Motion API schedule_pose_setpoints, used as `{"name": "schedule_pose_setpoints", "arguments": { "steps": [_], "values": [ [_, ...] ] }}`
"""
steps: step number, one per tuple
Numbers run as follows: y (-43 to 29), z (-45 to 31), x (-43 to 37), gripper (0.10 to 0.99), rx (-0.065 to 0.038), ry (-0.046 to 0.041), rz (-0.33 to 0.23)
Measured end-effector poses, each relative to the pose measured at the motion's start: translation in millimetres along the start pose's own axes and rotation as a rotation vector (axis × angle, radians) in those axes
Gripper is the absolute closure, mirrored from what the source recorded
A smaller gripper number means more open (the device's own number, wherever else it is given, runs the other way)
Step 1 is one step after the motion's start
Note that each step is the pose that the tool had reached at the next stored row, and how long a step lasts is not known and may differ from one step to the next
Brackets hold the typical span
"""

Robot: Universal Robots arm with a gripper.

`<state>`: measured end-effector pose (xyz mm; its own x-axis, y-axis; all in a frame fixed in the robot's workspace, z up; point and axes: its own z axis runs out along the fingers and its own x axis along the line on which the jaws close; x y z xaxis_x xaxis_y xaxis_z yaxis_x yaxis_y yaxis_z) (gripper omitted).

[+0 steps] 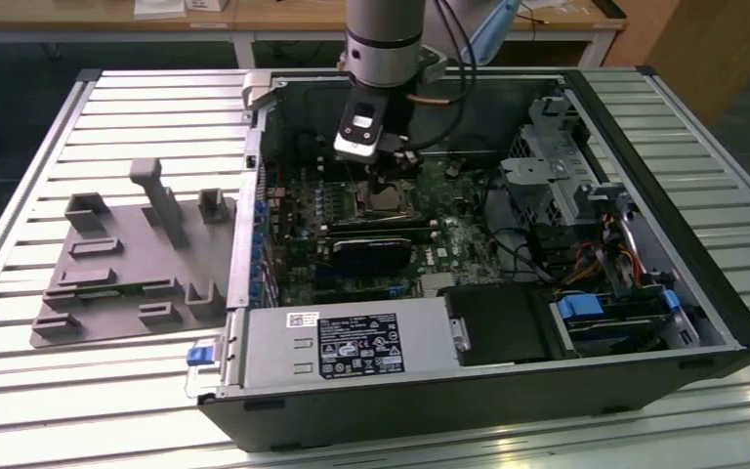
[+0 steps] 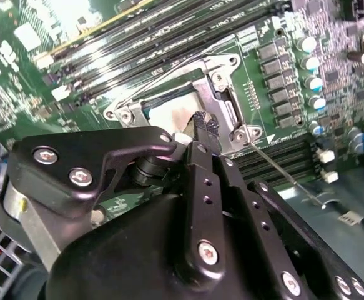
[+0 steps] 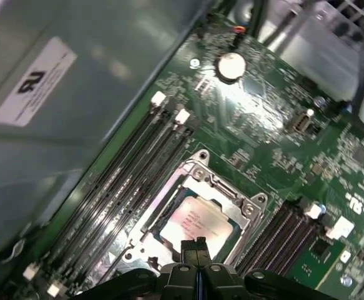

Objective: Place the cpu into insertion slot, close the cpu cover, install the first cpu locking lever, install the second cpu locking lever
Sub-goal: 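Close the cpu cover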

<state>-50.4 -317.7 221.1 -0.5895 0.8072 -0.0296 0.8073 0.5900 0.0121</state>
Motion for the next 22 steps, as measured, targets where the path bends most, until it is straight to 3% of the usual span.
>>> {"name": "schedule_pose_setpoints", "arguments": {
  "steps": [22],
  "values": [
    [-0.1, 2.6, 0.1, 0.980, -0.012, 0.0049, -0.399]
  ]
}}
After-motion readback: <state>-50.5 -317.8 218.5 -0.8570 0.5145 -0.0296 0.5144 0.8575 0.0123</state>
